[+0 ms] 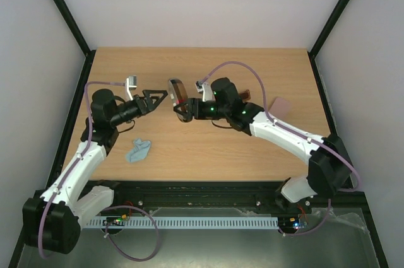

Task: Organize the sunglasses
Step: Pick up the sunglasses case from the center of the board, then open the sunglasses case.

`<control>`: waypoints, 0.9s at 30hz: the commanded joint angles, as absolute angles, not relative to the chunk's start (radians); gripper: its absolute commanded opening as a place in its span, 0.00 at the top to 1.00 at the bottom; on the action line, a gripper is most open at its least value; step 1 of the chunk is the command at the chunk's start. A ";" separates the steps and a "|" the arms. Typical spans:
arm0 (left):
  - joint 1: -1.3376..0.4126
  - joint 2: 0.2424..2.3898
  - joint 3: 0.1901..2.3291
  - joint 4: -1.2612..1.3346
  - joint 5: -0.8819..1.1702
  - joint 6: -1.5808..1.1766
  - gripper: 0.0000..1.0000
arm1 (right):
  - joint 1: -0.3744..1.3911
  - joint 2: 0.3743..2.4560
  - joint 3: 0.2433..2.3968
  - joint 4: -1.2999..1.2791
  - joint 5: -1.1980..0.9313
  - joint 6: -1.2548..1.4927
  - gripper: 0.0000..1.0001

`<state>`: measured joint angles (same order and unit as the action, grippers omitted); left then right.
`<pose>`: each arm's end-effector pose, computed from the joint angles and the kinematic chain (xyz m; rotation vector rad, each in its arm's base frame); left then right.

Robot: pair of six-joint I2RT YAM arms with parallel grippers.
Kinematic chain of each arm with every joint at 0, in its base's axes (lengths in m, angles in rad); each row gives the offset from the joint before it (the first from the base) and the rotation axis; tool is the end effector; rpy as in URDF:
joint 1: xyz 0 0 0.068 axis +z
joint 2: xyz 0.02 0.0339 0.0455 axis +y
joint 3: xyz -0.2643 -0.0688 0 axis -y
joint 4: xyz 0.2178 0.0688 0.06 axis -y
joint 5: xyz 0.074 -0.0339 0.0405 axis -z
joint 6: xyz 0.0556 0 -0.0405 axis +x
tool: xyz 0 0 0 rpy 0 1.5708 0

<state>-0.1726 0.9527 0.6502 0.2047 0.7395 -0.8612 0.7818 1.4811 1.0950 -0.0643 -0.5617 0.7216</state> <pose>0.1976 -0.0725 0.3101 -0.0117 1.8418 -1.3641 0.2131 0.2533 0.2976 -0.4768 2.2467 1.4443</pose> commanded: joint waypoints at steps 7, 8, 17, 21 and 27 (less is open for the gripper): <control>-0.265 0.997 0.629 0.628 0.987 -1.186 0.01 | 0.779 1.365 1.038 0.346 -0.901 0.975 0.47; -0.269 0.990 0.630 0.638 0.983 -1.194 0.01 | 0.781 1.359 1.029 0.374 -0.909 0.996 0.47; -0.279 0.976 0.622 0.734 0.971 -1.281 0.07 | 0.778 1.341 1.009 0.429 -0.931 1.052 0.48; -0.281 0.983 0.631 0.722 0.967 -1.280 0.16 | 0.779 1.326 0.999 0.447 -0.916 1.062 0.48; -0.281 0.979 0.625 0.714 0.946 -1.264 0.25 | 0.779 1.314 0.988 0.441 -0.884 1.060 0.48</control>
<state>-0.2768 0.9916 0.6327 0.6724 0.9485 -1.2655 0.7818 1.3540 0.9989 0.3714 -0.8948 1.0512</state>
